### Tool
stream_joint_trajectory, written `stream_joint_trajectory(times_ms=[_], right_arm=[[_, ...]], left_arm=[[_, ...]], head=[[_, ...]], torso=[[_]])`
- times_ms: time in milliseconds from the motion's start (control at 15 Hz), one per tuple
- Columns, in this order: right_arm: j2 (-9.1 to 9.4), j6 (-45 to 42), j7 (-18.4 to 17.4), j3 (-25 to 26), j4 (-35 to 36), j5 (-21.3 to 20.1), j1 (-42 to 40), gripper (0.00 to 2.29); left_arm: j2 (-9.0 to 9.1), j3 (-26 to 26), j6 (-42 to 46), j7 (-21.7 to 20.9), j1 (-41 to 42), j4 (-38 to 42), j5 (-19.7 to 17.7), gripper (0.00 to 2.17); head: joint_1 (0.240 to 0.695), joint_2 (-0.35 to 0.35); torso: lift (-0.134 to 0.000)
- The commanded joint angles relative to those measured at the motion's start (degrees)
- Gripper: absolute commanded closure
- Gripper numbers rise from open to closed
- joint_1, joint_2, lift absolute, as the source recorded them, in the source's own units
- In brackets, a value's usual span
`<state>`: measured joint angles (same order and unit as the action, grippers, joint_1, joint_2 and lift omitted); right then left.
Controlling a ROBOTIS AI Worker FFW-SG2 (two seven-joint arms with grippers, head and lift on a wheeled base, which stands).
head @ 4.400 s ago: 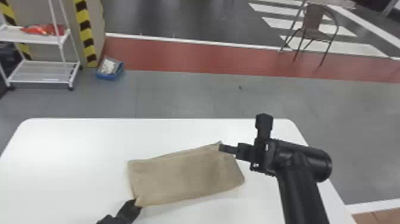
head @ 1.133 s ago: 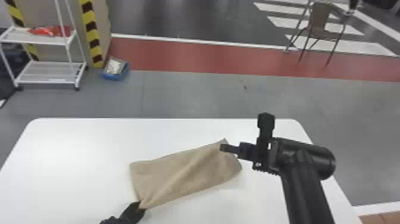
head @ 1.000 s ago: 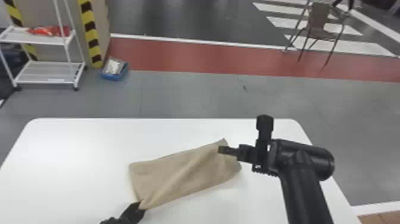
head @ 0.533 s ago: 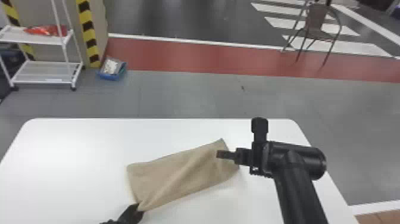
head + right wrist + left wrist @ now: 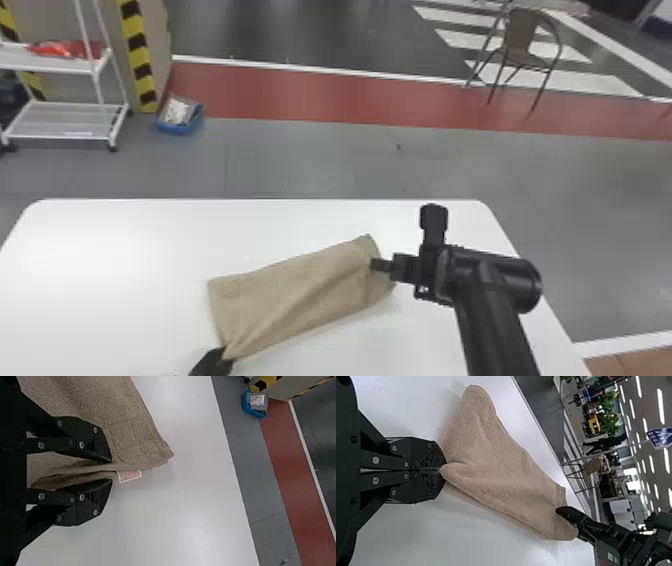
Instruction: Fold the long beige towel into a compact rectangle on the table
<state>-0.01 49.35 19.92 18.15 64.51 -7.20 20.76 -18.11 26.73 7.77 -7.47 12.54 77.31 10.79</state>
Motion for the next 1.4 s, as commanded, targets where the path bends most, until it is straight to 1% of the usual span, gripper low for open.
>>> stream_joint_trajectory(times_ms=[0, 133, 200, 267, 333, 400, 467, 533, 600, 733, 800, 933, 1067, 1267, 1333], right_arm=[[0.06, 0.36, 0.74, 0.13, 3.95, 2.37, -2.65, 1.48], [0.06, 2.30, 2.05, 0.13, 9.14, 4.30, -5.55, 1.48], [0.06, 3.53, 2.76, 0.13, 12.65, 5.62, -7.31, 1.48], [0.06, 5.64, 3.20, 0.13, 17.31, 7.56, -9.77, 1.48], [0.01, 8.80, 3.99, 0.22, 21.79, 9.05, -11.44, 1.48], [0.01, 12.67, 5.13, 0.31, 25.40, 9.40, -12.58, 1.48], [0.01, 15.30, 5.57, 0.31, 28.30, 9.40, -13.55, 1.48], [0.01, 17.06, 6.01, 0.04, 31.29, 9.40, -14.60, 1.48], [0.06, 18.12, 6.18, -0.49, 33.22, 9.66, -15.31, 1.48], [0.06, 19.00, 6.36, -2.59, 37.09, 12.39, -17.33, 1.48], [0.06, 19.00, 6.54, -4.18, 38.58, 12.48, -18.12, 1.48], [0.06, 21.46, 7.68, -7.08, 40.78, 12.39, -19.09, 1.48], [0.06, 21.81, 8.03, -10.42, 41.83, 11.60, -20.32, 1.48], [0.06, 23.57, 10.23, -15.51, 44.56, 9.05, -22.34, 1.48], [0.06, 24.27, 11.19, -16.83, 45.88, 8.79, -22.95, 1.48]], left_arm=[[-0.43, -0.10, 0.00, -0.09, 0.82, 1.09, 0.20, 1.73], [-0.87, -0.10, 0.35, -0.27, 1.79, 2.76, 0.72, 1.73], [-1.14, -0.10, 1.06, -0.27, 2.41, 3.72, 1.78, 1.73], [-1.22, -0.10, 1.58, -0.27, 3.46, 4.95, 3.27, 1.73], [-1.75, -0.01, 1.76, -0.53, 4.43, 6.54, 3.97, 1.73], [-2.28, 0.16, 1.58, -1.67, 5.22, 8.12, 4.24, 1.73], [-2.37, 0.34, 1.41, -2.73, 5.92, 9.35, 5.03, 1.73], [-2.37, 0.87, 1.58, -3.17, 6.36, 10.14, 6.00, 1.73], [-2.37, 1.57, 1.41, -3.25, 6.36, 10.23, 6.08, 1.73], [-2.37, 2.71, 1.41, -3.34, 6.54, 10.31, 6.79, 1.73], [-2.45, 2.80, 1.41, -3.34, 6.54, 10.14, 6.79, 1.73], [-2.54, 2.71, 1.23, -2.90, 6.54, 9.61, 6.79, 1.73], [-2.63, 2.45, 1.23, -2.55, 6.54, 9.26, 6.79, 1.73], [-2.28, 2.18, 1.23, -2.37, 6.45, 8.56, 6.70, 1.73], [-2.28, 2.10, 1.06, -2.37, 6.36, 8.56, 6.70, 1.73]], head=[[0.695, -0.237], [0.695, -0.234], [0.695, -0.234], [0.695, -0.236], [0.695, -0.239], [0.695, -0.244], [0.695, -0.249], [0.695, -0.260], [0.695, -0.268], [0.695, -0.285], [0.695, -0.290], [0.695, -0.273], [0.695, -0.244], [0.695, -0.180], [0.695, -0.162]], torso=[[0.000], [0.000], [0.000], [0.000], [0.000], [0.000], [0.000], [0.000], [0.000], [0.000], [0.000], [0.000], [0.000], [0.000], [0.000]])
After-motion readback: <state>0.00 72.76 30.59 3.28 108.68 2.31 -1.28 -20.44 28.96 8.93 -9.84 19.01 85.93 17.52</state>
